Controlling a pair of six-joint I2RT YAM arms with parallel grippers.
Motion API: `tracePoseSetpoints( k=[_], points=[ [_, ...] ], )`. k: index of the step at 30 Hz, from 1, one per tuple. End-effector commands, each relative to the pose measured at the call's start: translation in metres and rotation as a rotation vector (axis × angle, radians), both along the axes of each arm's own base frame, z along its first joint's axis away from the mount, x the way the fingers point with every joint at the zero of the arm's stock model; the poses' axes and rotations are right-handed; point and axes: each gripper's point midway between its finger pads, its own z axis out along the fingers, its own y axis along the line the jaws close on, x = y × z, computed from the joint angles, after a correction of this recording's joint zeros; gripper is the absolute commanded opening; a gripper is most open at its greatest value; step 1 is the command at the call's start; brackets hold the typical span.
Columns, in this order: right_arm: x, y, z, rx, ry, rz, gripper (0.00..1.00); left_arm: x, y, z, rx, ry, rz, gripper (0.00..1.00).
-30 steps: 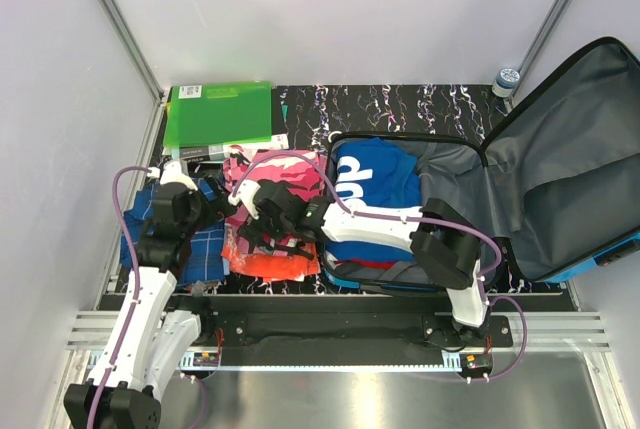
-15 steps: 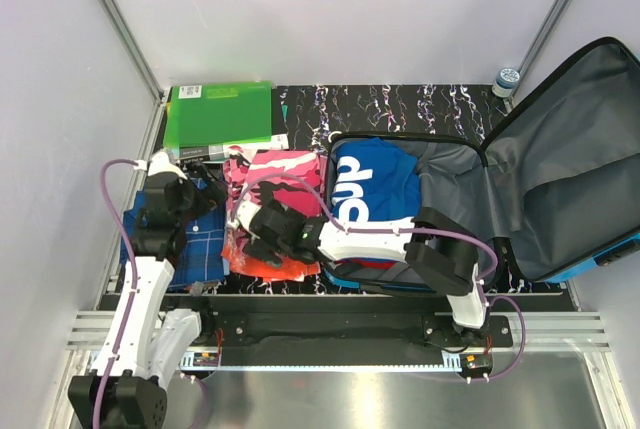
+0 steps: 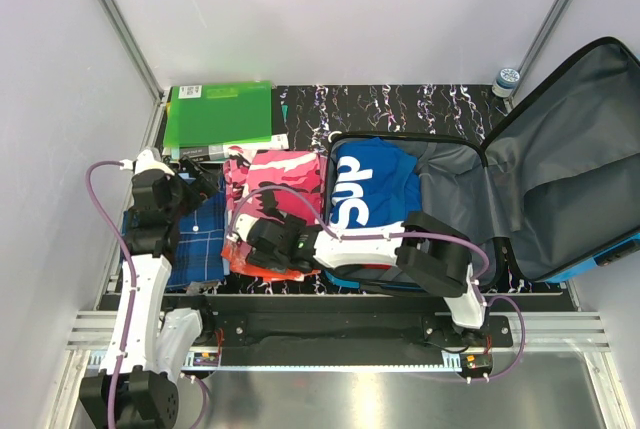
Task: Pack the luggage
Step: Pick up the clothes at the center of the board.
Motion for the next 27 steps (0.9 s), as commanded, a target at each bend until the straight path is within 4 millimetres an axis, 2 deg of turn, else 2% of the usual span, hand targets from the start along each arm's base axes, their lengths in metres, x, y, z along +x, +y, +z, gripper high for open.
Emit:
tracePoseSetpoints(
  k=[1, 4, 9, 13, 21, 24, 25, 27],
  points=[
    [0.014, -0.018, -0.024, -0.106, -0.035, -0.078, 1.00, 0.007, -0.005, 0.036, -0.003, -0.106, -0.036, 0.99],
    [0.024, -0.013, -0.019, -0.067, -0.031, -0.110, 0.97, 0.006, -0.004, 0.038, 0.001, -0.114, -0.039, 0.99],
    [0.033, -0.011, 0.001, 0.002, -0.004, -0.117, 0.79, 0.005, -0.005, 0.039, 0.003, -0.120, -0.043, 0.99],
    [0.040, -0.014, 0.007, 0.034, 0.027, -0.125, 0.71, 0.004, -0.005, 0.040, 0.002, -0.124, -0.044, 0.99],
    [0.041, -0.021, -0.011, 0.010, 0.052, -0.134, 0.66, 0.004, -0.006, 0.044, 0.005, -0.129, -0.054, 0.99],
    [0.045, -0.026, -0.021, -0.017, 0.043, -0.154, 0.61, 0.003, -0.007, 0.045, 0.006, -0.130, -0.058, 0.99],
    [0.045, -0.025, -0.024, -0.019, 0.044, -0.155, 0.59, 0.002, -0.007, 0.045, 0.008, -0.131, -0.060, 0.99],
    [0.044, -0.025, -0.028, -0.021, 0.055, -0.160, 0.44, 0.002, -0.006, 0.047, 0.014, -0.134, -0.061, 0.99]
  ],
)
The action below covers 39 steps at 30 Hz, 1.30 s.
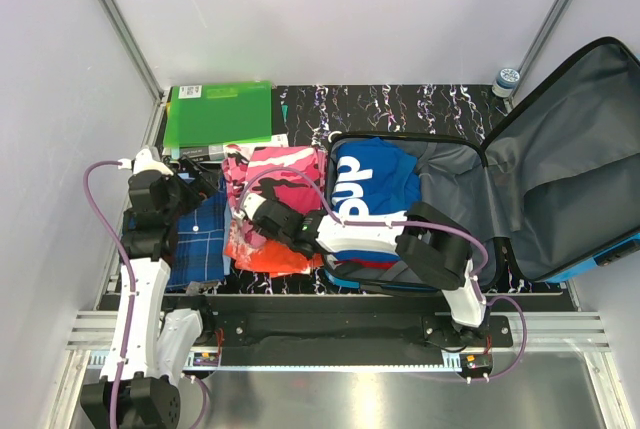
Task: Pack the luggage
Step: Pick up the clothes at the center of the board.
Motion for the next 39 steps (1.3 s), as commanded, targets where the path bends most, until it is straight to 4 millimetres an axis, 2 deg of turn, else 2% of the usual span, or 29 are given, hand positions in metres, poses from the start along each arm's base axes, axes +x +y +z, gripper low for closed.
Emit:
tracePoseSetpoints(
  k=[1, 2, 5, 7, 11, 15, 19, 22, 29, 36, 39],
  points=[
    [0.006, -0.016, -0.030, -0.049, 0.055, -0.055, 0.35, 0.004, -0.001, 0.034, 0.024, -0.093, -0.028, 0.99],
    [0.006, -0.016, -0.028, -0.042, 0.062, -0.054, 0.25, 0.003, -0.002, 0.036, 0.028, -0.101, -0.033, 0.99],
    [0.006, -0.014, -0.017, -0.018, 0.064, -0.051, 0.07, 0.002, -0.001, 0.038, 0.036, -0.101, -0.033, 0.99],
    [0.008, -0.012, -0.007, -0.008, 0.054, -0.044, 0.00, 0.001, -0.001, 0.041, 0.039, -0.105, -0.034, 0.99],
    [0.013, -0.007, 0.029, 0.030, 0.021, -0.046, 0.00, 0.002, 0.000, 0.048, 0.049, -0.119, -0.034, 0.99],
    [0.026, -0.003, 0.078, 0.074, -0.052, -0.064, 0.00, 0.002, 0.003, 0.057, 0.067, -0.126, -0.031, 0.99],
    [0.042, -0.009, 0.124, 0.117, -0.132, -0.084, 0.00, 0.002, 0.006, 0.068, 0.084, -0.145, -0.025, 0.99],
    [0.053, -0.016, 0.150, 0.128, -0.186, -0.101, 0.00, 0.003, 0.007, 0.071, 0.085, -0.146, -0.026, 0.99],
    [0.077, -0.037, 0.194, 0.145, -0.276, -0.140, 0.00, 0.005, 0.012, 0.072, 0.091, -0.138, -0.013, 0.99],
    [0.092, -0.048, 0.238, 0.186, -0.350, -0.151, 0.00, 0.008, 0.015, 0.067, 0.080, -0.122, -0.010, 0.99],
    [0.095, -0.048, 0.245, 0.197, -0.358, -0.142, 0.00, 0.008, 0.016, 0.064, 0.078, -0.116, -0.008, 0.99]
  ],
)
